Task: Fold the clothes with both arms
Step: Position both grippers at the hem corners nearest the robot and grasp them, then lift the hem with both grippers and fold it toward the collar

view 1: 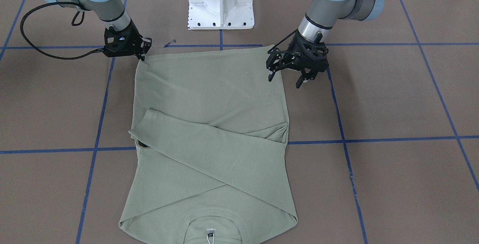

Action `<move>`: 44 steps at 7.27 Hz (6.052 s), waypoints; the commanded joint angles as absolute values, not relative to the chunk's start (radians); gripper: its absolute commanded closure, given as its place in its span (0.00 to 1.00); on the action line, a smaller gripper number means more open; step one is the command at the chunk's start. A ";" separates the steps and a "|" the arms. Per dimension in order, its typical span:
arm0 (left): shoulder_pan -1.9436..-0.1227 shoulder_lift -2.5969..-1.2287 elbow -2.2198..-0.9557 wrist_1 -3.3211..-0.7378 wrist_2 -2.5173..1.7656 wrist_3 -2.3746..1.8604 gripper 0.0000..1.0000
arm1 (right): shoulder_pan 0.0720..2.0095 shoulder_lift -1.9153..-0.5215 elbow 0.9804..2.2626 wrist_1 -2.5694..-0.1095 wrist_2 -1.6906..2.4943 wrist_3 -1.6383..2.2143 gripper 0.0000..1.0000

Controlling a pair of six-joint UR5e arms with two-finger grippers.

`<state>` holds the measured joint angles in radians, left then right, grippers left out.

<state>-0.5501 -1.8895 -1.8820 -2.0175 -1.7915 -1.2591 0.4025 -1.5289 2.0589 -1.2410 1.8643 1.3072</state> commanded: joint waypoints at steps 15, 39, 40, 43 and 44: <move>-0.221 -1.862 -1.956 -1.721 -1.675 -1.695 0.24 | 0.463 -1.520 2.106 -1.241 1.879 1.310 1.00; -0.381 -1.946 -2.260 -1.337 -1.690 -1.367 1.00 | 0.681 -1.478 2.127 -1.243 2.147 1.351 1.00; -0.444 -1.998 -2.171 -1.373 -1.690 -1.344 1.00 | 0.695 -1.394 2.041 -1.243 2.100 1.351 1.00; -0.558 -2.036 -2.057 -1.465 -1.692 -1.281 1.00 | 0.831 -1.251 1.892 -1.243 2.075 1.298 1.00; -0.586 -2.037 -2.037 -1.498 -1.709 -1.254 1.00 | 0.874 -1.224 1.850 -1.243 2.075 1.264 1.00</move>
